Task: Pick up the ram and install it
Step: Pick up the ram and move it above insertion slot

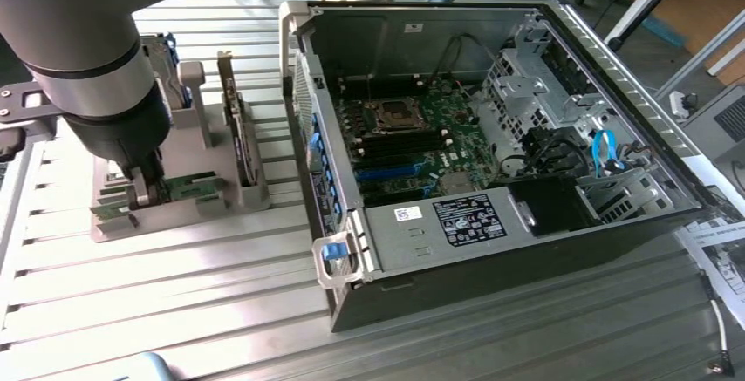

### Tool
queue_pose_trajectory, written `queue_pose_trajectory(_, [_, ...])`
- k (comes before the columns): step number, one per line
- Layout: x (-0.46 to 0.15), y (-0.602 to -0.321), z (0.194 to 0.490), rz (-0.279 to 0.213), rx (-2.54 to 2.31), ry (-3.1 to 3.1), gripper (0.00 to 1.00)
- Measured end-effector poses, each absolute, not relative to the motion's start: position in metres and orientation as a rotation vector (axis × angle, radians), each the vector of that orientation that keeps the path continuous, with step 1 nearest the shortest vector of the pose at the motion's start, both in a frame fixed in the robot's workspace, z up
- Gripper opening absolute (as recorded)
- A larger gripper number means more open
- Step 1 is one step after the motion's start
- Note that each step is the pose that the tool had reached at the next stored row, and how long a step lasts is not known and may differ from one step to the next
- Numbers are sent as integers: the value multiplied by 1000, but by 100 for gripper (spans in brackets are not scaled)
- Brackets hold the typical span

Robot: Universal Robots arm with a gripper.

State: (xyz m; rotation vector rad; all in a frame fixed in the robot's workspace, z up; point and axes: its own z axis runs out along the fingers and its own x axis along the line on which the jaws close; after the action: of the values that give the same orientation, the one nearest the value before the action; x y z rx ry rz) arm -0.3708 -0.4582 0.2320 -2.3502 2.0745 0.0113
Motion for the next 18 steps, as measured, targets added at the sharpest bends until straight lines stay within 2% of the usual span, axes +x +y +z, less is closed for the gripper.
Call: queue_pose_trajectory(18, [-371,-458,249,11,-2350,2074,14])
